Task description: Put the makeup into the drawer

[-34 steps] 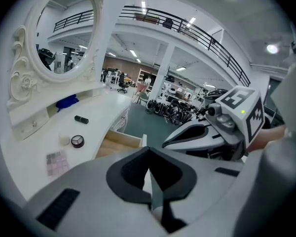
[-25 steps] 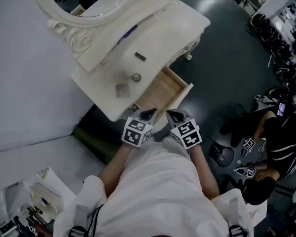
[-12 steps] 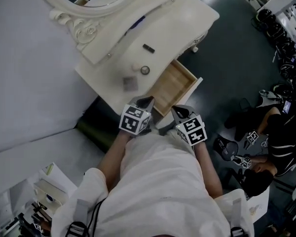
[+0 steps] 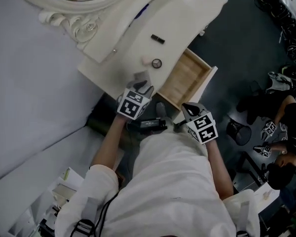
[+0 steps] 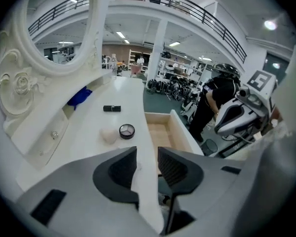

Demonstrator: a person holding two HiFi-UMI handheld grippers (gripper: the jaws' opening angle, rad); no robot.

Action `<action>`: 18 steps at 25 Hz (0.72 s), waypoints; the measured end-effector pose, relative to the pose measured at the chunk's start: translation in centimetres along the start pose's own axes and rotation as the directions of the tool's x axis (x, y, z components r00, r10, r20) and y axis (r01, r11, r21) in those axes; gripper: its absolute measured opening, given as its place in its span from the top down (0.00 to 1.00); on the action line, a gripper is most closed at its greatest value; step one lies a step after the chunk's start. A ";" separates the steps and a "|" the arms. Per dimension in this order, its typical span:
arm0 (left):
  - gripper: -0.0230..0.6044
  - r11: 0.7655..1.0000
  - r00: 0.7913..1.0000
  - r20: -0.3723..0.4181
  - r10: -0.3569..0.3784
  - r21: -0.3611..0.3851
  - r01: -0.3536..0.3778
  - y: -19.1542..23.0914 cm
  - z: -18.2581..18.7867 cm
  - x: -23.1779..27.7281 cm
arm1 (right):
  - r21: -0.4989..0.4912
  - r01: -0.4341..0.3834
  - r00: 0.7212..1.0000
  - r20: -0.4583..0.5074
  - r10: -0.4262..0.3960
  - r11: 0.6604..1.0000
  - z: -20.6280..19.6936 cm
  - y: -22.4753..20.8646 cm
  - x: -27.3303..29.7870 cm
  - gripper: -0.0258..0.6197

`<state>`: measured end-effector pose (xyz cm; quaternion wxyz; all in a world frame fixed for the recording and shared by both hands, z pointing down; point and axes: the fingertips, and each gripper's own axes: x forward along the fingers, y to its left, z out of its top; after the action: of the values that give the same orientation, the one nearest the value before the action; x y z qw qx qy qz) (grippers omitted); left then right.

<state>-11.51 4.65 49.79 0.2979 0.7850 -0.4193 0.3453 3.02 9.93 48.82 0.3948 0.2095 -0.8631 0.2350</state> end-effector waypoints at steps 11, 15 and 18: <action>0.38 0.882 0.941 -0.328 -0.085 0.415 0.224 3.5 -4.4 3.9 | 0.110 -0.013 0.997 -0.071 0.021 0.994 -0.7 1.4 2.6 0.94; 0.33 0.851 0.922 -0.381 -0.072 0.458 0.256 4.7 -5.6 5.3 | 0.129 -0.003 0.997 -0.082 0.014 0.992 -0.5 1.0 3.1 0.94; 0.33 0.856 0.923 -0.380 -0.051 0.459 0.237 5.7 -5.4 6.1 | 0.143 0.002 0.996 -0.093 0.011 0.990 -0.8 0.9 3.2 0.94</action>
<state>-15.50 3.27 58.80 0.1819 0.7891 -0.1946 0.5535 1.05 10.58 51.53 0.4182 0.2242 -0.8251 0.3065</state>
